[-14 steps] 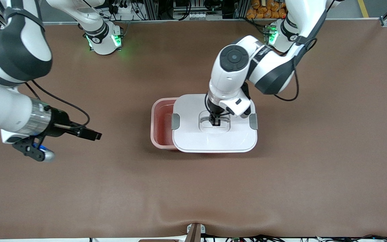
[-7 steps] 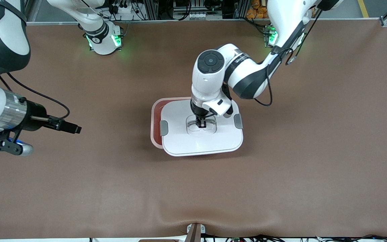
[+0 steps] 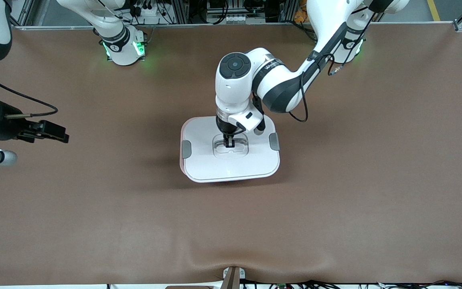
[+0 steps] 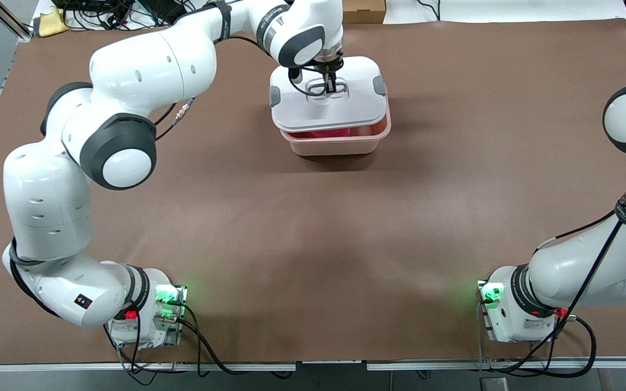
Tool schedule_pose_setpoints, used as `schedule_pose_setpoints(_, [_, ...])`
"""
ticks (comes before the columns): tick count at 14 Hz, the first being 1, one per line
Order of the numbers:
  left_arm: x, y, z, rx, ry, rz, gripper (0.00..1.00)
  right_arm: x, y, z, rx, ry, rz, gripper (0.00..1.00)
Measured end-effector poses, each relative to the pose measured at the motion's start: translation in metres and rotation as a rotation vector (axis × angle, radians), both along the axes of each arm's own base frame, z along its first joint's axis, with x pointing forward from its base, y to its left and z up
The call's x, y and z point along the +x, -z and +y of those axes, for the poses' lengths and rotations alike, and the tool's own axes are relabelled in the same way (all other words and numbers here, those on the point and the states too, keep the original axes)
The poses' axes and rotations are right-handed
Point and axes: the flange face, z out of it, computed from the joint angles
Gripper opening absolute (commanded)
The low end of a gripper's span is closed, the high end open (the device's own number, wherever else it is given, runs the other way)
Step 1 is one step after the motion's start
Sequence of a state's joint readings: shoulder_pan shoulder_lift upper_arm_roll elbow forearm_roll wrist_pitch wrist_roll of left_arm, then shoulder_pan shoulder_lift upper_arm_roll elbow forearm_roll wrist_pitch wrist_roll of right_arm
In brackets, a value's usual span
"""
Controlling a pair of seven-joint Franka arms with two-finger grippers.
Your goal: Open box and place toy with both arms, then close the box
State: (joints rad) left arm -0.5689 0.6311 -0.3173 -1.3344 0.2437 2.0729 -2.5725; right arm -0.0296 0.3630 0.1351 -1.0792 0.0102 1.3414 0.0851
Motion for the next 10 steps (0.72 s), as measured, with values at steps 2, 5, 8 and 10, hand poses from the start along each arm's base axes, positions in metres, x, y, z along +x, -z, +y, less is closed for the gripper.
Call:
schedule_pose_setpoints(2, [-0.001, 0.002, -0.003, -0.005, 0.004, -0.002, 0.0, -0.008, -0.011, -0.023, -0.009, -0.033, 0.003, 1.0])
schedule_pose_setpoints(5, [-0.001, 0.006, -0.005, -0.015, 0.006, -0.006, 0.0, -0.024, -0.035, -0.039, -0.018, -0.027, -0.013, 1.0])
schedule_pose_setpoints(8, [-0.002, 0.017, -0.01, -0.017, 0.012, -0.001, 0.0, -0.036, -0.049, -0.052, -0.026, -0.023, -0.014, 1.0])
schedule_pose_setpoints(10, [-0.005, 0.024, -0.014, -0.014, 0.019, 0.006, 0.0, -0.037, -0.05, -0.067, -0.028, -0.051, -0.014, 1.0])
